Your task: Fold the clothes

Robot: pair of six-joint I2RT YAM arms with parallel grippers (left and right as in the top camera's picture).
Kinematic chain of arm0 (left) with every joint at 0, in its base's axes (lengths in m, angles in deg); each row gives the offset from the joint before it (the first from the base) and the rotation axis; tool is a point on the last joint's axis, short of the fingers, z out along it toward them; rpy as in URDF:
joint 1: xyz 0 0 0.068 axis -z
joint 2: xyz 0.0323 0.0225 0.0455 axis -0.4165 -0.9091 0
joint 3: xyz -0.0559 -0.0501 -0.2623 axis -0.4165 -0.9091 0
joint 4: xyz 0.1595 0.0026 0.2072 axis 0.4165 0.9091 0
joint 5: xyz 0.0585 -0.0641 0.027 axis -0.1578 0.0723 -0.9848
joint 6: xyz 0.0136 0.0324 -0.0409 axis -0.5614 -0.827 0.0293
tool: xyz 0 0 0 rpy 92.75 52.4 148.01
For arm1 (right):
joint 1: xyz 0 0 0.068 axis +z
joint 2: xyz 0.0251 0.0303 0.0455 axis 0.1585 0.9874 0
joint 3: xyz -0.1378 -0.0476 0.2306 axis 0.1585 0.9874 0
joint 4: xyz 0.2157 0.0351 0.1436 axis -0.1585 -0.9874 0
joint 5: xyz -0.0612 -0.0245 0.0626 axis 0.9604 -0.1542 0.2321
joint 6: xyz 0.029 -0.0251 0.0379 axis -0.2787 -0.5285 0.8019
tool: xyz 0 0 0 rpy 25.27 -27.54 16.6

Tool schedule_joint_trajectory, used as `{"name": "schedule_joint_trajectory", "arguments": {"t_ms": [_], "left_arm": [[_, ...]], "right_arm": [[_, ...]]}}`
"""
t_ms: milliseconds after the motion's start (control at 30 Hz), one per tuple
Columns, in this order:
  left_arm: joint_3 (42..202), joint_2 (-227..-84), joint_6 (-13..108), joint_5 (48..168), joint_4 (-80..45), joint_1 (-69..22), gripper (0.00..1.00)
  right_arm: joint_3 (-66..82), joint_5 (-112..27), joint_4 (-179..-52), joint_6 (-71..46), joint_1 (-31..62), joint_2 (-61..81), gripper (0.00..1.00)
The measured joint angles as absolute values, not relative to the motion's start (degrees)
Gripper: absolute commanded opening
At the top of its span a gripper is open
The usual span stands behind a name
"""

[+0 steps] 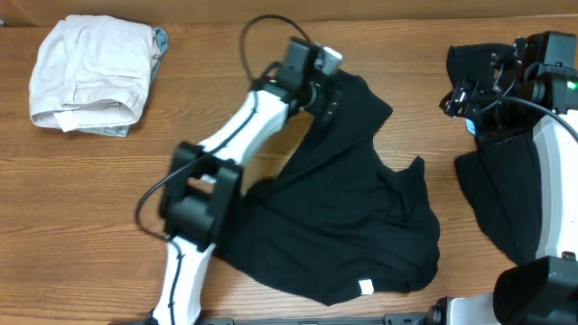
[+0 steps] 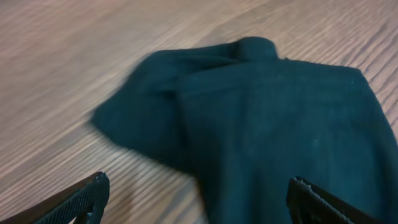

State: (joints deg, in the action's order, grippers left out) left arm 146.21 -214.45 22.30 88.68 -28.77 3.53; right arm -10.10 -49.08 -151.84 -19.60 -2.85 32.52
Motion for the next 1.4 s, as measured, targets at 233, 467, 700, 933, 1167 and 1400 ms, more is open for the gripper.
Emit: {"name": "schedule_joint_trajectory", "arguments": {"t_ms": [233, 467, 700, 933, 1167, 1400], "left_arm": [[149.9, -218.5, 21.5, 89.0, -30.1, 5.1, 0.86], [150.5, -219.0, 21.5, 88.4, -33.5, 4.9, 0.83], [150.7, -222.2, 21.5, 88.4, -36.5, 4.9, 0.81], [150.7, -222.8, 21.5, 88.4, -37.9, 4.9, 0.79], [150.8, -224.0, 21.5, 88.4, -39.1, 4.9, 0.65], [150.8, -224.4, 23.5, 88.2, -39.9, 5.0, 0.43]], "right_arm": [[-10.1, -48.3, -151.6, -20.1, -2.8, 32.5, 0.88], [-10.1, -48.0, -151.1, -20.2, -2.8, 32.5, 0.88], [-10.1, -48.0, -150.6, -20.2, -2.8, 32.5, 0.88], [-10.1, -47.9, -150.0, -20.2, -2.8, 32.5, 0.88], [-10.1, -47.9, -150.0, -20.2, -2.8, 32.5, 0.88], [-10.1, -47.9, -150.0, -20.2, -2.8, 32.5, 0.88]]}}
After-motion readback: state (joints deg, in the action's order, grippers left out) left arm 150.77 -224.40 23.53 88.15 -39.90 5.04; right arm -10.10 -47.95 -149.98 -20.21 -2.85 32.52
